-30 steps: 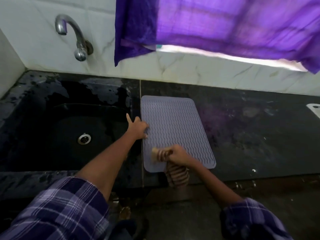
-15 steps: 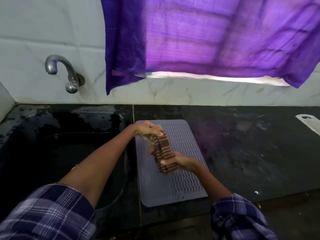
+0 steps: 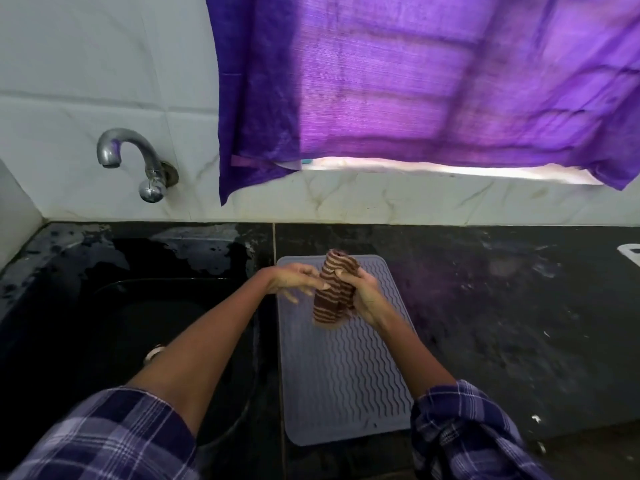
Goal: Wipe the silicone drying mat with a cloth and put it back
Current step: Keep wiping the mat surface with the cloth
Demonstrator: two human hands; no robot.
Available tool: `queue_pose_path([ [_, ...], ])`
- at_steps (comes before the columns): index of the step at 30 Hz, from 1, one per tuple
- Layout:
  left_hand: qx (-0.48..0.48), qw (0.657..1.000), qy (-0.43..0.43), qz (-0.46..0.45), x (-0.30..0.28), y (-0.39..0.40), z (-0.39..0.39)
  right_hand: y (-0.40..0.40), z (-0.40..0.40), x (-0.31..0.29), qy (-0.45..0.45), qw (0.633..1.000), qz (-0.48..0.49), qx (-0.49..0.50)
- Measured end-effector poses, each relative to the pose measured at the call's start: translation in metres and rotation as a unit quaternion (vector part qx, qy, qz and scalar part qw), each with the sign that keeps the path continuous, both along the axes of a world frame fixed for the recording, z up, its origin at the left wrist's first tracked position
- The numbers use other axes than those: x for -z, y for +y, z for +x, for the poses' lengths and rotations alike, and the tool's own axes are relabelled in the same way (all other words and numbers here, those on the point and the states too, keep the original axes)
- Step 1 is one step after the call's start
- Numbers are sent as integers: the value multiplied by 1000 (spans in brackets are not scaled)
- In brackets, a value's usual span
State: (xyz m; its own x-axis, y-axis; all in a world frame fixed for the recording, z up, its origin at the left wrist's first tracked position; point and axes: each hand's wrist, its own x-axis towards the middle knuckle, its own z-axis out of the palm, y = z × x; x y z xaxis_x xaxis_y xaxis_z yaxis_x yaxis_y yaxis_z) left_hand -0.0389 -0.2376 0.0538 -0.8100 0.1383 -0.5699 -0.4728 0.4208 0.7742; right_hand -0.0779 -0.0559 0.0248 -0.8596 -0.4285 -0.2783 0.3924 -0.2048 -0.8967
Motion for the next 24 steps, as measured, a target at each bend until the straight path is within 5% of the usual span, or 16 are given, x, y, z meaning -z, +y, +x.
queue_pose_path([
  [6, -98, 992, 66, 38, 23, 19, -11, -8, -8, 18, -3, 997, 62, 40],
  [9, -65, 991, 70, -89, 43, -2, -18, -10, -28, 12, 61, 973, 183, 130],
  [12, 49, 907, 70, -413, 51, -24, -24, -15, -61, 1, 268, 895, 333, 130],
  [15, 98, 890, 57, -441, 59, -32, -41, -49, -99, 23, 418, 765, 489, 27],
  [19, 148, 846, 40, -510, 80, -29, -57, -91, -92, 58, 441, 655, 599, -136],
  [24, 152, 824, 61, -543, 82, -34, -59, -96, -94, 51, 450, 627, 608, -188],
])
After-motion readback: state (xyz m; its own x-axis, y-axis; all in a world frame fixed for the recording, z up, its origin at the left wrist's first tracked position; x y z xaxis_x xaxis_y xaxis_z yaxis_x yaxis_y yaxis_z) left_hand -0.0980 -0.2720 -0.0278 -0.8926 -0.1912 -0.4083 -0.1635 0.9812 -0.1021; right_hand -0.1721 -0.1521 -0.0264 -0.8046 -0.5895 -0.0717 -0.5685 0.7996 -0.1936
